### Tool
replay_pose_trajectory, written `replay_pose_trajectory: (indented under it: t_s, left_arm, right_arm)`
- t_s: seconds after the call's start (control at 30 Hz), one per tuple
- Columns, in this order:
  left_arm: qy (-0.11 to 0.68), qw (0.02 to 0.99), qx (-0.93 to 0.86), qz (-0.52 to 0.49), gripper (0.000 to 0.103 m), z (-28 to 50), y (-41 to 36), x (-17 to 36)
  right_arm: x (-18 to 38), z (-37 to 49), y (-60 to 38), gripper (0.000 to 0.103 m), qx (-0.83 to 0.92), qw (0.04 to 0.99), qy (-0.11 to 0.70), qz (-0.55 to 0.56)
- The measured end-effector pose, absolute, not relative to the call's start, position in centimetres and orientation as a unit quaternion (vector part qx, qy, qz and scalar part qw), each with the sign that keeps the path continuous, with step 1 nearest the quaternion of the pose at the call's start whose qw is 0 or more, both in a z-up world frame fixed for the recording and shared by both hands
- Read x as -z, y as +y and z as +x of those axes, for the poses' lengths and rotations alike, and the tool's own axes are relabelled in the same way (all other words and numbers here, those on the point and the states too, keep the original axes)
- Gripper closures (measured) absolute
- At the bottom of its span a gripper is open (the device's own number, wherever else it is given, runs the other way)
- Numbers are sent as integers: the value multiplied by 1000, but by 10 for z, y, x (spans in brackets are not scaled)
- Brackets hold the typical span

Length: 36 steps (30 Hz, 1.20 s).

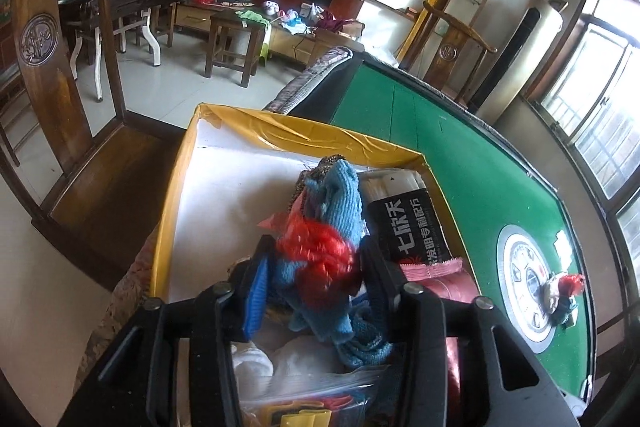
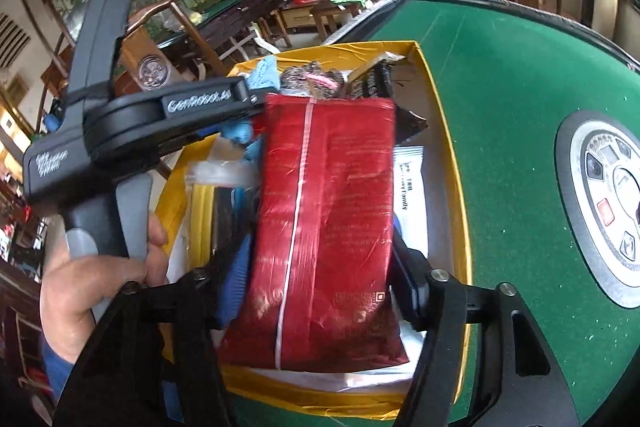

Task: Organize soft objects
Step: 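Lower toy into box, open left gripper while right gripper releases red packet there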

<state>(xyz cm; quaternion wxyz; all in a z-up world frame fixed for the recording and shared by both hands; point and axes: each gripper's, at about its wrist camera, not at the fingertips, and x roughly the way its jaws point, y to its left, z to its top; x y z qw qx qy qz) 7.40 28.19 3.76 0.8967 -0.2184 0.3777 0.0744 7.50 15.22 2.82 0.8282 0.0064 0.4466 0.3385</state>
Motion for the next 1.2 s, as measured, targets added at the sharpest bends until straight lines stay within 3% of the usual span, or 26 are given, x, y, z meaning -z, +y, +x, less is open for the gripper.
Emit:
replay_pose_trajectory:
  t_s: [0.13, 0.93, 1.2]
  left_arm:
    - [363, 900, -66, -232, 45, 70, 285, -43]
    - [332, 911, -62, -237, 44, 64, 283, -58]
    - [332, 911, -59, -237, 44, 64, 280, -56]
  right_arm:
    - [-29, 72, 141, 35, -348, 824, 447, 16]
    - [-34, 36, 133, 31, -410, 801, 436, 1]
    - [-48, 34, 101, 31, -405, 808, 425, 42]
